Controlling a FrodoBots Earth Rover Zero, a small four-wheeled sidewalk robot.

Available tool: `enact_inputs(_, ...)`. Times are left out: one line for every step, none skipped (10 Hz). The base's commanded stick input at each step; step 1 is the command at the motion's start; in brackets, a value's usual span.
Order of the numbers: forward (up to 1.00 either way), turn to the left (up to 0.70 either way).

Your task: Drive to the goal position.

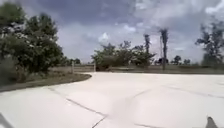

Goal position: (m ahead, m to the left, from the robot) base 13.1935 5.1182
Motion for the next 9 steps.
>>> enact_inputs(0.7,0.0)
enact_inputs(0.7,0.0)
enact_inputs(0.7,0.0)
enact_inputs(0.7,0.0)
enact_inputs(0.7,0.0)
enact_inputs(0.7,0.0)
enact_inputs(0.7,0.0)
enact_inputs(0.7,0.0)
enact_inputs(0.7,0.0)
